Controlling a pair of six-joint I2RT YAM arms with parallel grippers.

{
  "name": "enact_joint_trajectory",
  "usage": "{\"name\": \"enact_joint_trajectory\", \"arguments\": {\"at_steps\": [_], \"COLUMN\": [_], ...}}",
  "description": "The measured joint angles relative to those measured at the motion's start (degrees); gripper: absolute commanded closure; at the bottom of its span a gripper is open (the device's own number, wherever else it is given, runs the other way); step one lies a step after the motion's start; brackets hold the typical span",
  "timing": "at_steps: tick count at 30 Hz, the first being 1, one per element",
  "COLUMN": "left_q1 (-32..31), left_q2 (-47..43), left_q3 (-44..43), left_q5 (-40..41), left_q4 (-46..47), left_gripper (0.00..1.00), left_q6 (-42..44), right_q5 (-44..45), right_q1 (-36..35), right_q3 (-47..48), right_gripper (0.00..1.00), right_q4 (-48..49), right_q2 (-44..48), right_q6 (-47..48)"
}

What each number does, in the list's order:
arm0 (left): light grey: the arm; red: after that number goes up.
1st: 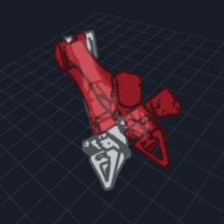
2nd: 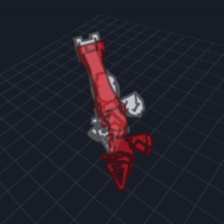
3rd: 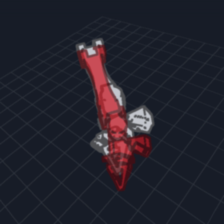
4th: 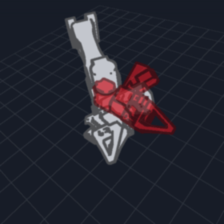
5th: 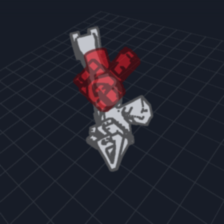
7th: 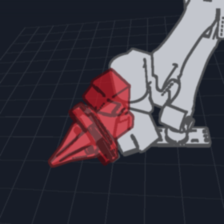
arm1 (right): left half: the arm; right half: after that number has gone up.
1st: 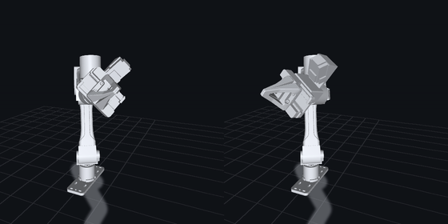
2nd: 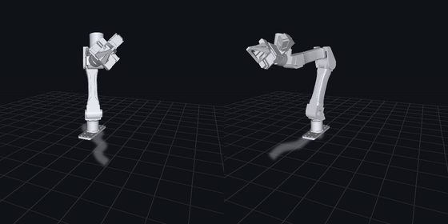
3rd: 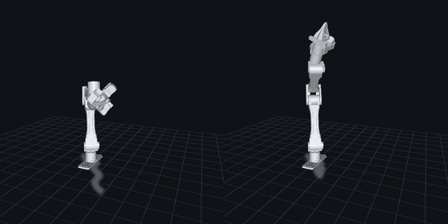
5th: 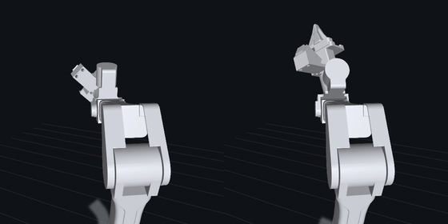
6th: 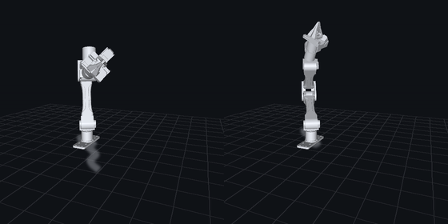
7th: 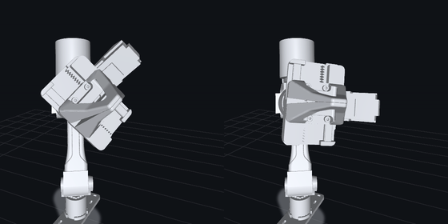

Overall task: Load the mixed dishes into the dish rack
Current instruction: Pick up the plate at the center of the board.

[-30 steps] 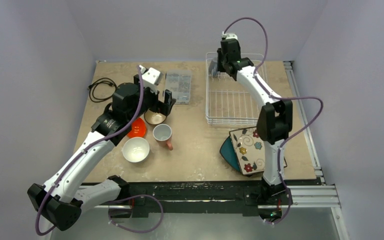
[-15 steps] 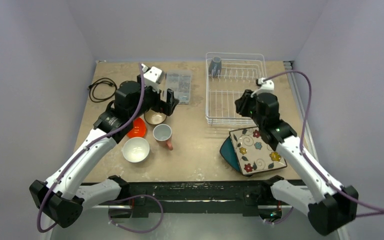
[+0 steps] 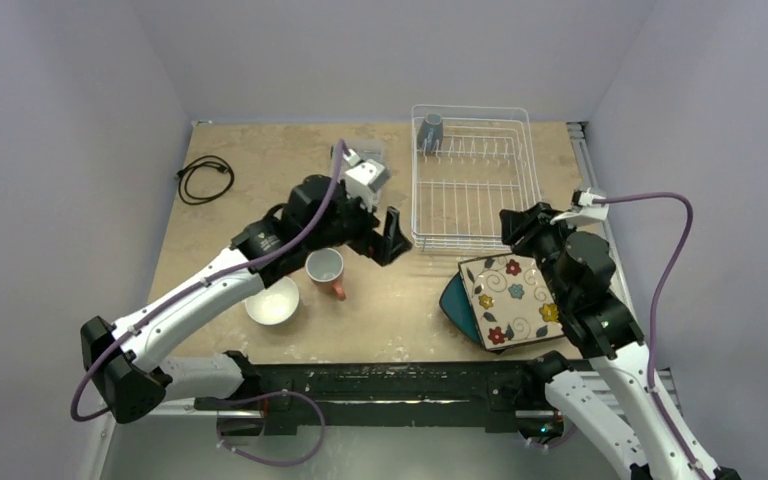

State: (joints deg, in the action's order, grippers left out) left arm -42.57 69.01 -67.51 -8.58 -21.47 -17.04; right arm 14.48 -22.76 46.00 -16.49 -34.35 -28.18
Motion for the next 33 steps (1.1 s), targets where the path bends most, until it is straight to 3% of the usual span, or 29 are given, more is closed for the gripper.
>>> {"name": "enact_joint_trajectory", "arguments": {"at_steps": [4, 11, 16, 20, 26, 33], "left_q1": [-7.56, -16.39, -24.41, -27.26, -29.83, -31.21], "left_q2": [1.22, 10.12, 20.65, 25.64, 30.4, 35.52], "left_q3": [3.21, 6.82, 1.7, -1.46, -4.44, -5.7], "left_q5": [-2.29, -0.11, 8.31, 15.78, 27.39, 31.41], "left_q4": [4.02, 16.37, 16.55, 14.43, 12.52, 13.75], "left_gripper": [0.07, 0.11, 0.11, 0.11, 0.26, 0.38], "left_q6": [-10.62, -29.24, -38.03, -43.74, -47.95, -51.49], "right_q5": [2.25, 8.44, 13.31, 14.21, 14.82, 16.68], "right_q1": [0.0, 0.0, 0.0, 0.0, 0.0, 0.0], "right_q3": [-2.86, -6.23, -6.6, -7.15, -7.13, -6.97], "right_gripper": [0.4, 0.4, 0.4, 0.43, 0.44, 0.45], "right_q4": [-3.39, -8.11, -9.88, -10.43, -11.15, -12.22], "right_q2": [1.68, 3.61, 3.67, 3.69, 6.16, 11.63], "right_q6": [-2.69, -4.48, -9.27, -11.34, -11.87, -11.74]}}
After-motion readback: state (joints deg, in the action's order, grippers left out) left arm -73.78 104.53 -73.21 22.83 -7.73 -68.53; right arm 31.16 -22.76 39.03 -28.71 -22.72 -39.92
